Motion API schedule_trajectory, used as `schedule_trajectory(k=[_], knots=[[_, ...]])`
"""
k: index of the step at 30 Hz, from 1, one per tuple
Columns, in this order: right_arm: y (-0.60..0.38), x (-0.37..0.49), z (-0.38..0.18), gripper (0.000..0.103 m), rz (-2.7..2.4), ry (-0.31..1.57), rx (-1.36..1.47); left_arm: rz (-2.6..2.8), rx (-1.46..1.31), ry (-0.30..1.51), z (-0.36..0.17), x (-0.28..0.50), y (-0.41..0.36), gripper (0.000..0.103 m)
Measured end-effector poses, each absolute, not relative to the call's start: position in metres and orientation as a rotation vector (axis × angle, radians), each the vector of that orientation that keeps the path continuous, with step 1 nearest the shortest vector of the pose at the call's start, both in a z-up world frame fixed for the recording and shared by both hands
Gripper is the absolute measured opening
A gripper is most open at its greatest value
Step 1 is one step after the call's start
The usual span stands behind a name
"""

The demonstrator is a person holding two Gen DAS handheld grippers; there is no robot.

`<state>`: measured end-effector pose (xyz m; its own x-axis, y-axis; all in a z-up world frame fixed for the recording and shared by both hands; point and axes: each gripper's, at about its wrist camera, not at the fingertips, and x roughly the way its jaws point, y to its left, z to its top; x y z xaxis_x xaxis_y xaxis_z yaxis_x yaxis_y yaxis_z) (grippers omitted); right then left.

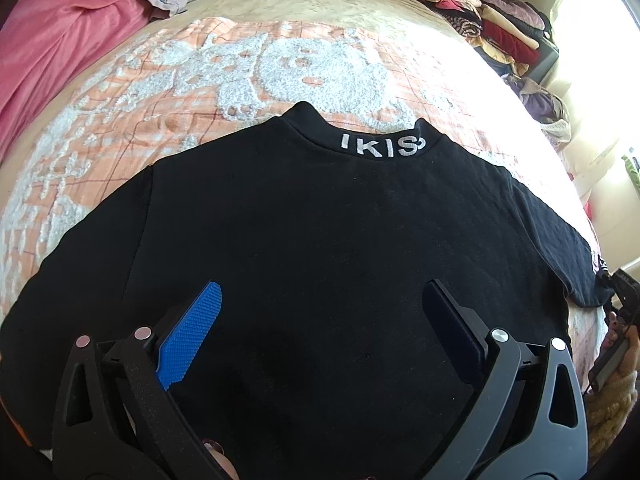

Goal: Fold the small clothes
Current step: 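Grasp the orange cuff of a black sleeve with the right gripper, then fold the sleeve across the sweatshirt body toward the collar, open right gripper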

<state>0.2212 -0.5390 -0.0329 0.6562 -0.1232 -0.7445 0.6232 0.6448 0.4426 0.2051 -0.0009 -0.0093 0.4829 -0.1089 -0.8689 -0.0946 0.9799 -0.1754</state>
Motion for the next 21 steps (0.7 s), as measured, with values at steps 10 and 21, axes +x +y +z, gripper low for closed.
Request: schedule_trajectory(k=[10,21], knots=[[-0.468,0.219,0.034,0.017,-0.202,0.614,0.65,-0.009,-0.269,1.039,0.006,0.196,0.016,0.095],[-0.369,0.23,0.084,0.017,0.059,0.607,0.555,-0.031,-0.326,0.997,0.026,0.185,0.036,0.095]])
